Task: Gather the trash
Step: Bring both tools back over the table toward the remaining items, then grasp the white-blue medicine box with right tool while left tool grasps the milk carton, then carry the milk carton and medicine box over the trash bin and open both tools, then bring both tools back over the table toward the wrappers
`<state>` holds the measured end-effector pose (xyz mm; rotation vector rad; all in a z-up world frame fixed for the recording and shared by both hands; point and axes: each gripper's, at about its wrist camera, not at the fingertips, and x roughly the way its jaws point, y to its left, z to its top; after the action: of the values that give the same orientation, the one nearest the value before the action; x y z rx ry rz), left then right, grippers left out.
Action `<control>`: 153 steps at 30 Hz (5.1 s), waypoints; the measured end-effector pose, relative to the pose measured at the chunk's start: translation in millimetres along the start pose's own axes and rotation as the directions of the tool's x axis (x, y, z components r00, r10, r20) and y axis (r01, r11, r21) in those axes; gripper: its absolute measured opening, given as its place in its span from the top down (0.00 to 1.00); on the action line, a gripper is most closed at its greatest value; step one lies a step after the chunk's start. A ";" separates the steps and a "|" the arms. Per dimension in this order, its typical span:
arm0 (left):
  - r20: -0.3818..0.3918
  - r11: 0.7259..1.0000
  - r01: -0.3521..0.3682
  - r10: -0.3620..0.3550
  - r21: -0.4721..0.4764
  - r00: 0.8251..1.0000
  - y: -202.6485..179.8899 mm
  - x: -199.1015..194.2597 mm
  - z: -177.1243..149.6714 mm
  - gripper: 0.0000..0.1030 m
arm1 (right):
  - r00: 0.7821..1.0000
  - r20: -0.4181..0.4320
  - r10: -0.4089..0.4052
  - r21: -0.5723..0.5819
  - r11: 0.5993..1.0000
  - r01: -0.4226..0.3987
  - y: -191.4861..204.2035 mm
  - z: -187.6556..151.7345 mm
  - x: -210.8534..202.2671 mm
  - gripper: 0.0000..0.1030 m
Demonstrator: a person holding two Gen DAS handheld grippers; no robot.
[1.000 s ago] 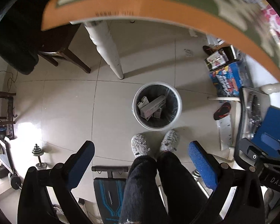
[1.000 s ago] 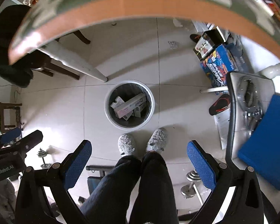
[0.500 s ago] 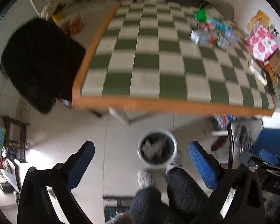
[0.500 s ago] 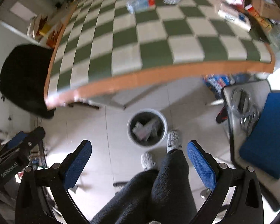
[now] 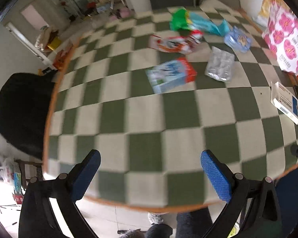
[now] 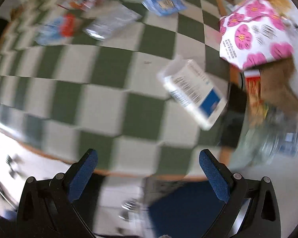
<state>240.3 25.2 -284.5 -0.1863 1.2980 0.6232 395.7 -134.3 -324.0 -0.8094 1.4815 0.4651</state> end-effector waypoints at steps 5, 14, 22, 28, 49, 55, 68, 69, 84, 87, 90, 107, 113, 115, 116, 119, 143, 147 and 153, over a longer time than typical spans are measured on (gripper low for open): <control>-0.067 0.999 -0.021 0.024 0.044 0.997 -45.0 37.6 40.5 0.00 | 0.991 -0.125 -0.040 -0.150 0.988 0.021 -40.1 58.0 61.1 0.00; -0.114 0.997 -0.016 0.025 0.081 0.993 -50.5 65.1 80.8 0.00 | 0.959 -0.282 0.034 -0.265 0.958 -0.111 -75.8 102.9 119.7 0.00; -0.100 0.981 0.069 -0.052 0.182 0.994 -6.8 53.9 109.1 0.00 | 0.902 -0.261 0.343 0.104 0.939 -0.327 -92.2 93.6 108.7 0.09; -0.113 0.900 0.110 -0.068 0.423 0.991 6.4 63.7 129.3 0.00 | 0.866 -0.069 0.494 0.379 0.816 -0.436 -80.6 98.0 93.0 0.08; -0.446 0.952 0.296 -0.233 0.076 0.864 -15.9 128.6 117.1 0.46 | 0.928 0.028 0.371 0.424 0.836 -0.347 -31.4 100.0 70.2 0.18; -0.387 0.957 0.273 -0.289 -0.098 0.876 -12.9 128.7 93.7 0.45 | 0.913 -0.015 0.407 0.392 0.843 -0.369 -21.2 98.4 73.2 0.10; -0.193 0.986 0.165 -0.166 -0.023 0.967 -40.4 67.8 55.5 0.54 | 0.982 0.057 0.178 0.273 0.944 -0.187 66.2 78.0 50.4 0.27; -0.174 0.985 0.169 -0.172 -0.034 0.969 -36.7 58.4 48.0 0.54 | 0.981 0.074 0.177 0.273 0.943 -0.191 74.3 72.1 44.9 0.27; 0.054 0.966 0.255 -0.252 -0.052 0.966 129.2 -52.2 -84.5 0.54 | 0.914 0.381 0.141 0.304 0.914 -0.268 163.0 -83.9 -83.0 0.27; 0.051 0.957 0.282 -0.280 -0.061 0.959 148.0 -60.7 -113.4 0.54 | 0.901 0.405 0.154 0.302 0.908 -0.290 192.5 -128.9 -103.3 0.27; 0.015 0.947 0.311 -0.311 -0.084 0.950 158.3 -58.7 -144.7 0.54 | 0.895 0.402 0.191 0.293 0.900 -0.323 218.6 -159.9 -100.5 0.27; -0.370 0.870 0.329 -0.461 -0.367 0.807 126.3 270.9 -294.2 0.53 | 0.906 0.071 0.418 0.341 0.843 -0.416 320.2 -213.3 221.0 0.27; -0.402 0.851 0.338 -0.495 -0.401 0.770 114.9 362.8 -316.8 0.33 | 0.889 0.019 0.457 0.343 0.833 -0.435 357.9 -187.8 340.4 0.27; -0.383 0.851 0.326 -0.486 -0.411 0.786 121.1 378.1 -323.9 0.03 | 0.884 0.010 0.468 0.333 0.832 -0.444 368.2 -180.7 367.2 0.26; -0.381 0.855 0.323 -0.479 -0.406 0.790 122.4 378.8 -325.3 0.00 | 0.887 0.010 0.461 0.326 0.837 -0.439 371.3 -178.2 375.3 0.22; -0.377 0.885 0.283 -0.421 -0.370 0.825 127.4 381.7 -330.3 0.00 | 0.874 0.011 0.485 0.310 0.830 -0.464 380.0 -173.9 395.8 0.00; -0.319 0.965 0.170 -0.227 -0.197 0.920 138.6 224.7 -333.8 0.00 | 0.963 0.025 0.269 0.191 0.944 -0.269 358.2 -202.8 254.6 0.00; -0.295 0.963 0.194 -0.243 -0.187 0.924 144.9 176.5 -328.8 0.00 | 0.965 0.051 0.255 0.187 0.947 -0.260 348.1 -213.1 199.5 0.00; -0.260 0.963 0.212 -0.250 -0.165 0.933 159.7 100.4 -321.7 0.00 | 0.963 0.085 0.257 0.183 0.946 -0.268 332.0 -233.4 121.2 0.00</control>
<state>-100.4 39.5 -435.2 -0.5475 1.4782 0.4930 4.2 -105.8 -483.0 -0.4423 1.5581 0.5303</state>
